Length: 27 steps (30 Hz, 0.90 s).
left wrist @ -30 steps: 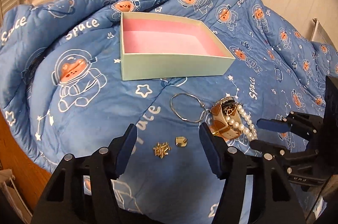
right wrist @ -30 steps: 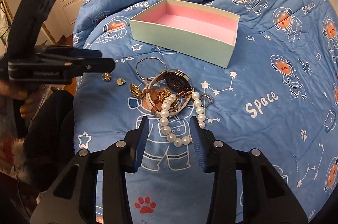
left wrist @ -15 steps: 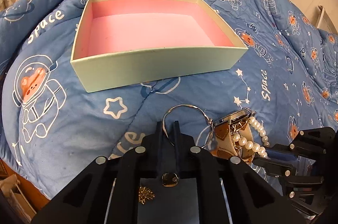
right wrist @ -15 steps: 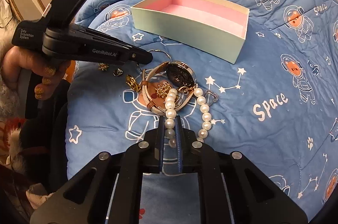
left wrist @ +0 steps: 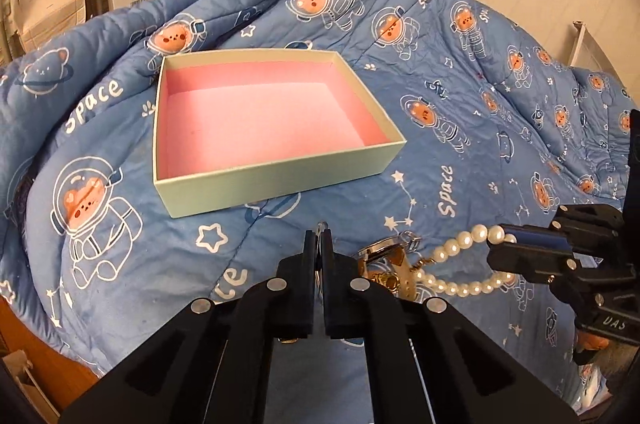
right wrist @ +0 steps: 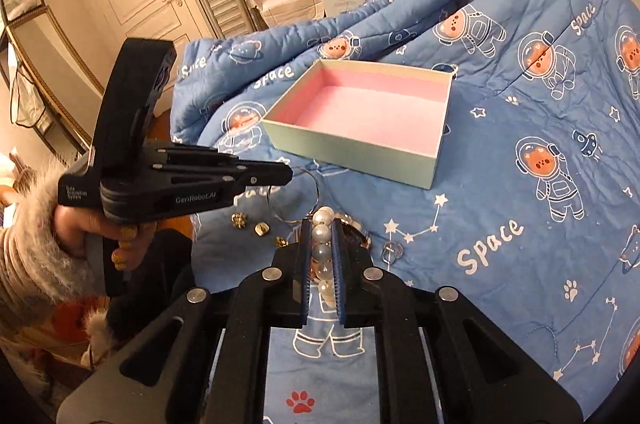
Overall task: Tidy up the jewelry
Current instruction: 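Carry the bangle and pearl bracelet into the pink box and open both tools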
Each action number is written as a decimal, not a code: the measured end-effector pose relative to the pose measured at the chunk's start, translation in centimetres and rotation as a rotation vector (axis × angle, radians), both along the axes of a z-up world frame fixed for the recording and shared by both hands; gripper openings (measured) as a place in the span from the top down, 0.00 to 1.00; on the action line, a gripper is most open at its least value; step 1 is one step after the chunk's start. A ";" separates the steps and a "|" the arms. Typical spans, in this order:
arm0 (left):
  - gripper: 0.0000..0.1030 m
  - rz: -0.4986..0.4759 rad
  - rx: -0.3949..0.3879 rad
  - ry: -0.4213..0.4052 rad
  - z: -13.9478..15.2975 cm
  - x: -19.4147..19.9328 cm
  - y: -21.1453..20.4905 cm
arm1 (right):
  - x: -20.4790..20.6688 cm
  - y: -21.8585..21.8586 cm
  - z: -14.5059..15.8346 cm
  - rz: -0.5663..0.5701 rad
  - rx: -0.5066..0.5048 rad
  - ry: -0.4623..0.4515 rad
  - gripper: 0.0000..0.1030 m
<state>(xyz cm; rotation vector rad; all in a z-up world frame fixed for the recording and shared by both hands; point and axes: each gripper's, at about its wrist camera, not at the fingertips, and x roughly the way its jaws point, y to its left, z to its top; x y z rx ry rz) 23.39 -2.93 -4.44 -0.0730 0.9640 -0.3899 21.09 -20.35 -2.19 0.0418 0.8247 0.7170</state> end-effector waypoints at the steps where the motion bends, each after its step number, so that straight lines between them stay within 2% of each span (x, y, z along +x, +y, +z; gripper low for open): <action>1: 0.98 -0.004 -0.008 -0.009 0.6 0.1 0.0 | 0.4 -0.1 0.4 -0.004 0.014 -0.003 0.90; 4: 0.98 -0.015 -0.036 -0.017 2.3 0.7 0.2 | 1.6 0.1 1.9 -0.014 0.027 -0.038 0.90; 11: 0.98 -0.013 0.050 -0.078 4.8 4.0 0.0 | 6.8 0.9 3.5 -0.069 0.034 -0.076 0.90; 15: 0.98 0.005 0.086 -0.073 4.5 6.6 0.5 | 10.1 1.8 3.2 -0.103 0.021 -0.062 0.90; 23: 0.98 0.011 0.104 0.010 1.8 11.7 0.1 | 15.6 4.1 0.6 -0.159 -0.063 -0.033 0.90; 27: 0.98 0.036 0.065 0.070 0.0 13.1 0.7 | 17.5 4.2 -0.9 -0.190 -0.102 -0.018 0.90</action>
